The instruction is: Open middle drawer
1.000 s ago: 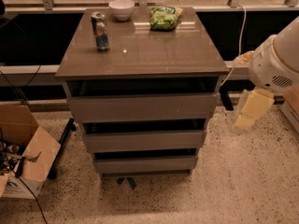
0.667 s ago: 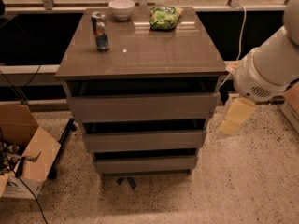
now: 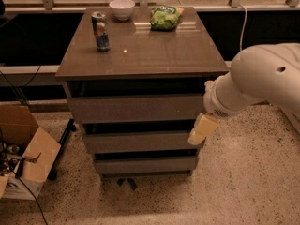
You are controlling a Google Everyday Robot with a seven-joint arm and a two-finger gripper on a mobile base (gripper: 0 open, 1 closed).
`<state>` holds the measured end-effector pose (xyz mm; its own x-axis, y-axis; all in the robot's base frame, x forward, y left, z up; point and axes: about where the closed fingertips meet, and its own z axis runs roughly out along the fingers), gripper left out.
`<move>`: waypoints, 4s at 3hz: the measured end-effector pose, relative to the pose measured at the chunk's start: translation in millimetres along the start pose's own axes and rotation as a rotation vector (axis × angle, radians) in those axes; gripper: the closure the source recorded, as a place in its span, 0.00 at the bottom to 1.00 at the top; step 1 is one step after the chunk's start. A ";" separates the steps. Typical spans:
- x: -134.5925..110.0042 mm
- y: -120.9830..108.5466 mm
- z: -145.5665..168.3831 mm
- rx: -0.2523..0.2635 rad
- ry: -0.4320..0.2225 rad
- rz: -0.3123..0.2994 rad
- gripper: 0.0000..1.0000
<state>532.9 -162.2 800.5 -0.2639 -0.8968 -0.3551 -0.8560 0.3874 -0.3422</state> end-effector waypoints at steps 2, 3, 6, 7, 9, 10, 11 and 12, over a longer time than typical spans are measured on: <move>11.2 -0.4 64.3 -0.029 0.009 0.065 0.00; 14.4 3.4 77.4 -0.019 -0.008 0.101 0.00; 17.3 33.3 210.2 -0.092 -0.148 0.151 0.00; 27.4 28.6 265.8 -0.136 -0.192 0.196 0.00; 54.8 19.1 352.6 -0.216 -0.188 0.279 0.00; 51.5 20.9 360.0 -0.203 -0.180 0.274 0.00; 50.4 16.0 387.2 -0.198 -0.172 0.284 0.02; 54.9 16.7 408.7 -0.212 -0.159 0.318 0.27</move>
Offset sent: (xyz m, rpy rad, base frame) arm 0.0214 0.0029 -0.0449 0.0175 0.0250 -0.0349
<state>685.8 -117.7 419.8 -0.4724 -0.6891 -0.5495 -0.8198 0.5725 -0.0131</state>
